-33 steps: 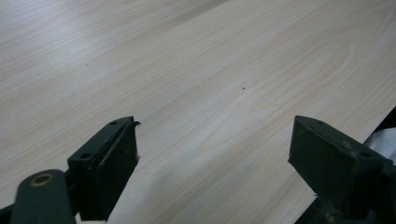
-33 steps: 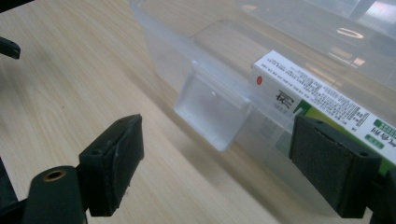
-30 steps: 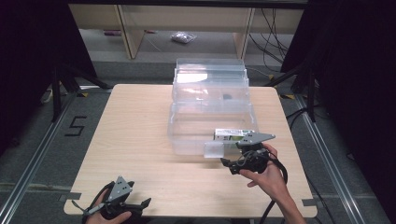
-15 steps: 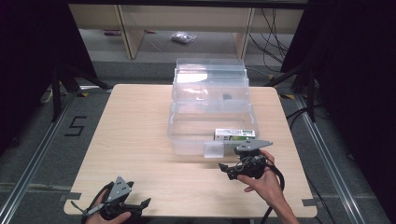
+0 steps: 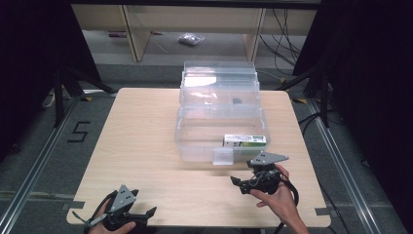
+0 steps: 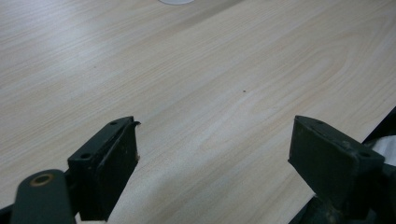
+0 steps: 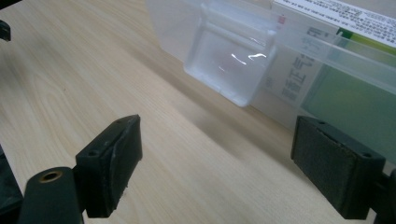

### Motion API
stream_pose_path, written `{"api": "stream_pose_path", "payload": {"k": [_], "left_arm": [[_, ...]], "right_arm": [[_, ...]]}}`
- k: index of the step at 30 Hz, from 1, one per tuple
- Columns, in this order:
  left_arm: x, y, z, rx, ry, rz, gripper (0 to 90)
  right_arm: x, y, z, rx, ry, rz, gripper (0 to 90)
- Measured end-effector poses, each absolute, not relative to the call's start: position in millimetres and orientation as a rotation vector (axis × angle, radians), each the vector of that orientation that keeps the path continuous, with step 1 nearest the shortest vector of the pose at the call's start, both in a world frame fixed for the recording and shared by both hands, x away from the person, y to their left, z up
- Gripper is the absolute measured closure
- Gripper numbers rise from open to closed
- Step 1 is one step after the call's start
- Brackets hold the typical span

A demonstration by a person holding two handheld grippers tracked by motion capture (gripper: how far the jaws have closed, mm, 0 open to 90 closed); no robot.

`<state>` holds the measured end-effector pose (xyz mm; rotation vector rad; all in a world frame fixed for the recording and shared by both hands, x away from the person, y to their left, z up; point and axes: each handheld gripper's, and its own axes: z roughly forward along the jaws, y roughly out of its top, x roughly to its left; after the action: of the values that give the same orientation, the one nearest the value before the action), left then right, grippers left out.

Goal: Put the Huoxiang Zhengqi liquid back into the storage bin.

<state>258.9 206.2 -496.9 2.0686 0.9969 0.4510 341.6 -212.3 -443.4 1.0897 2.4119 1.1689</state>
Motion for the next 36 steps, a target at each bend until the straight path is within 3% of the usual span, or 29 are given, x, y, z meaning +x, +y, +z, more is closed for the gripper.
{"api": "stream_pose_path", "payload": {"k": [36], "left_arm": [[257,207,-495,2.076,0.993,0.449,14.8]], "right_arm": [[311,-228,-472,1.120,2.414,1.197,16.0]]}}
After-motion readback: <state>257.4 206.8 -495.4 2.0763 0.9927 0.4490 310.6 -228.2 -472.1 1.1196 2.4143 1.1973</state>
